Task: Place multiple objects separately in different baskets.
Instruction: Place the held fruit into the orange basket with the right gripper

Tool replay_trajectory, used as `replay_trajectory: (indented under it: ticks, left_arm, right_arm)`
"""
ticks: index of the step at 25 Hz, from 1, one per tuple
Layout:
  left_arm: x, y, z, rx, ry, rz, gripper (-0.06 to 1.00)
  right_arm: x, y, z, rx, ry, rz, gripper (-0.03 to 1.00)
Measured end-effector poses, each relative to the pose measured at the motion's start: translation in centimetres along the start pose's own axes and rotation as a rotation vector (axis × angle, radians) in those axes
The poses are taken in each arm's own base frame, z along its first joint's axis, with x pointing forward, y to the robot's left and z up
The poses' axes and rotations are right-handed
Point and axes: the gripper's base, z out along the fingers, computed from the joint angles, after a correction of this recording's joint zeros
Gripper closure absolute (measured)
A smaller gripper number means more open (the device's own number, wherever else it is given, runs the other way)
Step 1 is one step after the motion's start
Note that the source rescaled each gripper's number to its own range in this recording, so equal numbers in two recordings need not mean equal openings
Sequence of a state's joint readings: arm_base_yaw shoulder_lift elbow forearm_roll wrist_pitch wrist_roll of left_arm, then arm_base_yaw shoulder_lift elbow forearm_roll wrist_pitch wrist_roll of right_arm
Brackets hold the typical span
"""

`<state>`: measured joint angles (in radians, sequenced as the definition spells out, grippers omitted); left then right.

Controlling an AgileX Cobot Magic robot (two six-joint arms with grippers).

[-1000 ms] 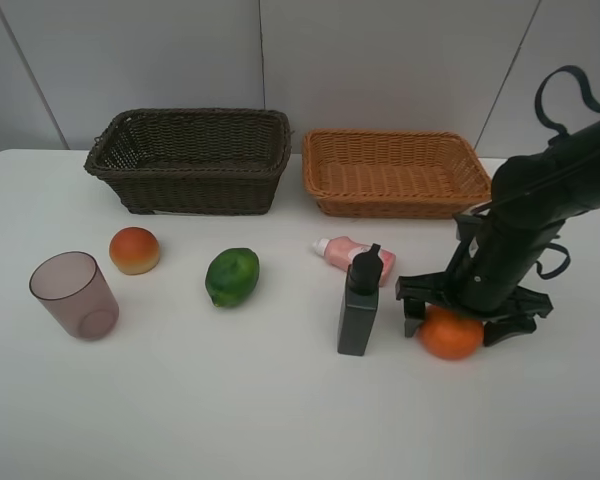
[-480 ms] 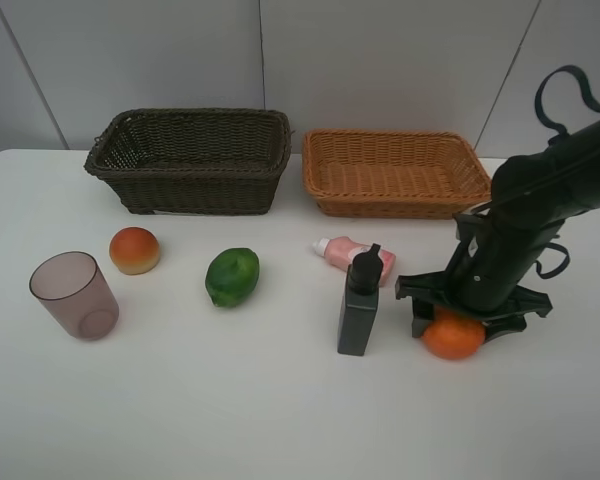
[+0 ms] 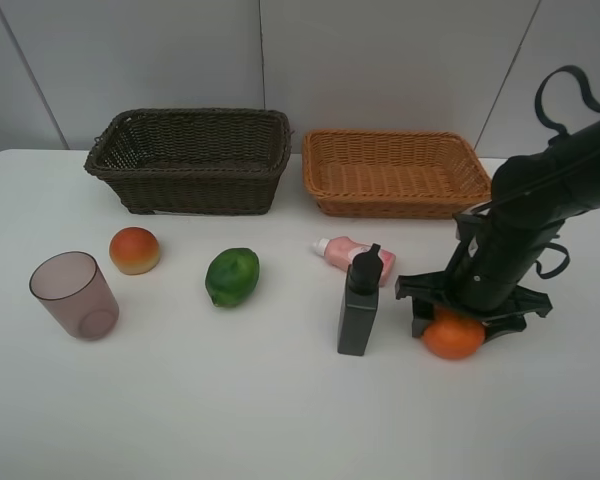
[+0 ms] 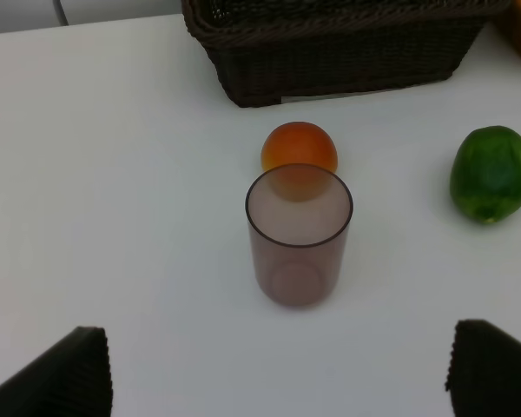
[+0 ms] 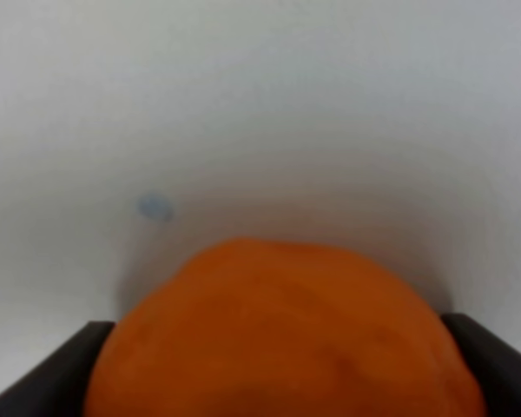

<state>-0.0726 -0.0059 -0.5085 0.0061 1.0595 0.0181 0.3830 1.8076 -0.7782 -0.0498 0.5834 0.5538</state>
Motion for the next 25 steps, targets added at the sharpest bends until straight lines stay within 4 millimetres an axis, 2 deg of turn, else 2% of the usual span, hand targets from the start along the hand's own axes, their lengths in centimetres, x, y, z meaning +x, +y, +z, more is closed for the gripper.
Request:
replay_trajectory:
  ticks: [8, 11, 17, 20, 25]
  left_arm:
    - [0.0, 0.0, 0.0, 0.0, 0.0, 0.0, -0.06]
    - [0.0, 0.0, 0.0, 0.0, 0.0, 0.0, -0.06]
    - [0.0, 0.0, 0.0, 0.0, 0.0, 0.0, -0.06]
    - [0.0, 0.0, 0.0, 0.0, 0.0, 0.0, -0.06]
    - [0.0, 0.0, 0.0, 0.0, 0.0, 0.0, -0.06]
  right_arm:
    - [0.0, 0.0, -0.1, -0.002, -0.003, 0.0, 0.36]
    - [0.0, 0.0, -0.9, -0.01, -0.02, -0.003, 0.36]
    - [-1.5, 0.6, -4.6, -0.001, -0.028, -0.088, 0.36]
    - [-3.0, 1.3, -6.7, 0.003, -0.041, -0.155, 0.36]
    - [-6.3, 2.5, -11.1, -0.004, -0.17, -0.219, 0.36]
